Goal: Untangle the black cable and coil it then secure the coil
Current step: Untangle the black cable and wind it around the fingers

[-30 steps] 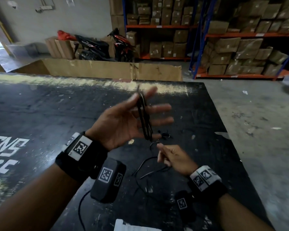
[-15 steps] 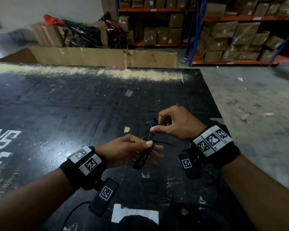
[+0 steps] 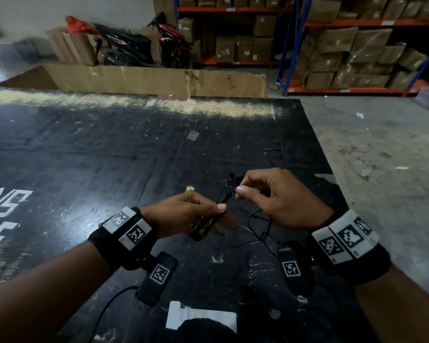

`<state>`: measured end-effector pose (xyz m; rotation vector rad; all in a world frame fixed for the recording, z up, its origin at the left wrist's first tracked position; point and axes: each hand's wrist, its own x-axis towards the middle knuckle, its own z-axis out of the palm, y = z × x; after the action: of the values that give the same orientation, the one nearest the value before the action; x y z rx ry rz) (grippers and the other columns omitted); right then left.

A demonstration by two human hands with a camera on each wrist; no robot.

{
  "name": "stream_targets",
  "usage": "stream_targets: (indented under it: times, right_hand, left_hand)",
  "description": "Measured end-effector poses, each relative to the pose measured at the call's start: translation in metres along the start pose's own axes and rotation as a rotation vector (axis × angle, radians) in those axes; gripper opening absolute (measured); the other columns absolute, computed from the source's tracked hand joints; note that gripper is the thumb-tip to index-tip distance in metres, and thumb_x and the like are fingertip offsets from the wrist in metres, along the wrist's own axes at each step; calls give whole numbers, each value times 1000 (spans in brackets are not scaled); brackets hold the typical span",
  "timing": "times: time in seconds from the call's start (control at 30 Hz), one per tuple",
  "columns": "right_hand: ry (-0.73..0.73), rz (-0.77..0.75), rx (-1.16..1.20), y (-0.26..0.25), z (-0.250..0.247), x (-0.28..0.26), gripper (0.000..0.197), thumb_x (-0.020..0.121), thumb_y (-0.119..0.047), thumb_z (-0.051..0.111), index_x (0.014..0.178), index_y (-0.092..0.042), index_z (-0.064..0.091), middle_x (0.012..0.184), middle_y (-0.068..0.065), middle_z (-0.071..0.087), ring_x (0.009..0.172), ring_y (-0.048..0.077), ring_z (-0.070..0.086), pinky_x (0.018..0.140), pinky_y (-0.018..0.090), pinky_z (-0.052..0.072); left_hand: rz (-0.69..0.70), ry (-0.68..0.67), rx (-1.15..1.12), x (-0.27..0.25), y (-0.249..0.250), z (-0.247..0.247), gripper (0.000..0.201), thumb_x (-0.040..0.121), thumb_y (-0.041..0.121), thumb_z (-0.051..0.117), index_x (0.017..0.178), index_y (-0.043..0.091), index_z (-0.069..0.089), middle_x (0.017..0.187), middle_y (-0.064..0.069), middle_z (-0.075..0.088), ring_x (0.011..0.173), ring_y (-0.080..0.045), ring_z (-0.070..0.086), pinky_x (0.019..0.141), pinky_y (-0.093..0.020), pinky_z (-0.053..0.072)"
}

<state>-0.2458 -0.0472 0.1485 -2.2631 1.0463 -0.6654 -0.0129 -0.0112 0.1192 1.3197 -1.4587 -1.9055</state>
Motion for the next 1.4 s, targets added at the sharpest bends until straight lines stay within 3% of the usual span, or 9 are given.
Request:
stream_targets:
  times: [0.1,0.23,0.4,0.6,0.77,1.07,1.17,1.23,1.4]
  right_hand:
    - [55,17,40,4,1,1,20,96,-27,65,82,-19,76,60,-13,64,54,-2,57,54,11,38]
    - [77,42,98,5,8,1,21,96,-30,65,79,-19,73,50,-3,53,44,5,42,50,21,34]
    - [19,135,333,8,19,-14,20,101,-19,55,91,-12,71,48,-8,47,43,3,39,49,23,35]
    - [-119,167,636,-2,40,-26,26,108,-13,37,112,-6,63,54,5,57,41,10,39,48,21,36]
    - [-142,200,750,-2,48,-24,35,109,-17,37,97,2,64,59,12,63,46,11,48,51,19,39]
    - [-128,329,747,25,63,-33,48,107,-28,38,96,11,63,49,6,54,36,7,38,43,21,29]
    - [-154,341,689,28,70,-34,46,108,-29,38,95,5,66,48,-1,51,39,8,40,44,24,29]
    - [-182,330,665,27,76,-32,45,108,-29,36,97,3,66,53,3,53,42,6,46,45,17,34]
    - [-229,322,741,26,80,-23,43,108,-32,35,94,-6,66,65,10,56,56,16,54,55,22,44]
  left_hand:
    - [-27,-23,46,5,-3,-2,35,98,38,62,107,10,81,127,-20,73,127,-43,62,72,-34,45]
    - [-25,1,59,10,-1,-2,36,95,43,63,107,14,81,129,-15,73,125,-40,64,69,-31,50]
    - [125,56,-216,7,4,-19,45,101,39,54,127,7,71,137,-16,68,129,-37,63,91,-48,49]
    - [265,200,-165,16,9,-13,43,97,34,55,116,1,74,137,-3,70,119,-26,70,78,-31,58]
    - [371,136,-298,24,11,-17,42,105,14,48,140,-9,54,150,-17,58,137,-41,55,112,-56,45]
    - [492,198,-328,11,37,-39,40,103,15,46,139,2,59,148,-21,58,136,-44,55,106,-83,29]
    - [513,195,-339,9,41,-41,39,102,15,46,136,6,62,149,-20,57,136,-45,55,104,-85,29]
    - [531,190,-382,9,45,-42,39,103,18,45,138,9,60,151,-19,56,137,-46,53,104,-84,30]
    - [595,159,-467,8,61,-44,37,102,24,47,136,16,60,154,-17,52,141,-46,48,105,-82,31]
